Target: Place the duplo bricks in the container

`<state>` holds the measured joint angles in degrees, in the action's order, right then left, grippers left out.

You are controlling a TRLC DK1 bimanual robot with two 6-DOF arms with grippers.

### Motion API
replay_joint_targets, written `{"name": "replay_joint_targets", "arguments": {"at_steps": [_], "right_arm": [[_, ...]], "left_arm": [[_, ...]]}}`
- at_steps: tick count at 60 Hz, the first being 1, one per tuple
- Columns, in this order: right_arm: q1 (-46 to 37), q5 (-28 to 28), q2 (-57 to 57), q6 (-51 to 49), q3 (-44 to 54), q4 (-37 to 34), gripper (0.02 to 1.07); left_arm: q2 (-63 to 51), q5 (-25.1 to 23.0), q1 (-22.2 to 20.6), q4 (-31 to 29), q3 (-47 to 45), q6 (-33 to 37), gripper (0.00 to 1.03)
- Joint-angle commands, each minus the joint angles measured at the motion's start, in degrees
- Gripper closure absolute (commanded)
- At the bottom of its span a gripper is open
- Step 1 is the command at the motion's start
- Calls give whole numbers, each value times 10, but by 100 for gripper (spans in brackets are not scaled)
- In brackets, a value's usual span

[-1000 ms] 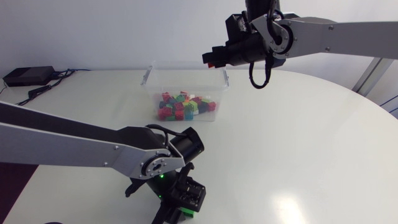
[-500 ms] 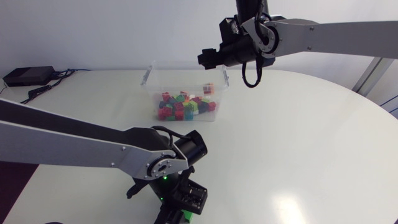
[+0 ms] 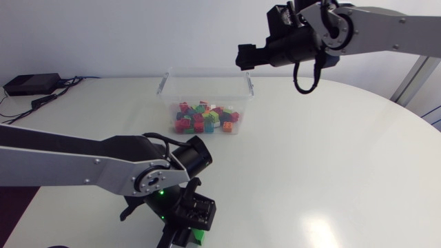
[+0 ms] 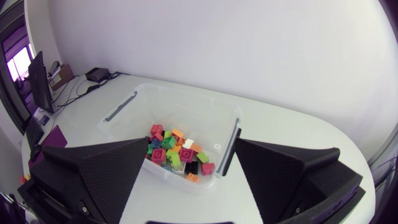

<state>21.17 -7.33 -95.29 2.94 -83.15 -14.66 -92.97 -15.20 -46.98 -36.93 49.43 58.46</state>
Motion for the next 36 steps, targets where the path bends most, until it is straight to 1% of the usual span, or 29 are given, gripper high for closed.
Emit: {"name": "replay_joint_targets", "arguments": {"at_steps": [1, 6, 12, 19, 21, 22, 26, 29, 31, 32, 35, 36], "right_arm": [[-16, -5, 42, -6, 43, -19, 6], [-25, -7, 79, -15, 75, -34, 6], [-28, -8, 120, -29, 119, -52, 6], [-28, -8, 161, -35, 179, -62, 6], [-27, -8, 170, -38, 197, -66, 6], [-27, -7, 174, -39, 206, -68, 6], [-25, -7, 190, -44, 241, -73, 6], [-25, -7, 198, -50, 260, -73, 6], [-24, -7, 205, -52, 276, -74, 6], [-24, -7, 207, -54, 282, -75, 6], [-23, -7, 215, -59, 299, -78, 6], [-22, -7, 217, -60, 302, -78, 6]], "left_arm": [[38, -7, 14, -18, -11, -7, 76], [72, -7, 34, -24, -4, -8, 76], [106, -7, 81, -25, 30, -13, 76], [108, -11, 128, -24, 82, -25, 76], [106, -14, 135, -21, 93, -29, 76], [101, -22, 147, -18, 111, -40, 76], [87, -28, 167, 8, 145, -77, 76], [75, -29, 173, 23, 162, -90, 76], [63, -29, 181, 46, 176, -117, 76], [60, -29, 182, 49, 180, -120, 76], [45, -29, 191, 97, 195, -159, 76], [40, -29, 193, 104, 200, -167, 76]]}}
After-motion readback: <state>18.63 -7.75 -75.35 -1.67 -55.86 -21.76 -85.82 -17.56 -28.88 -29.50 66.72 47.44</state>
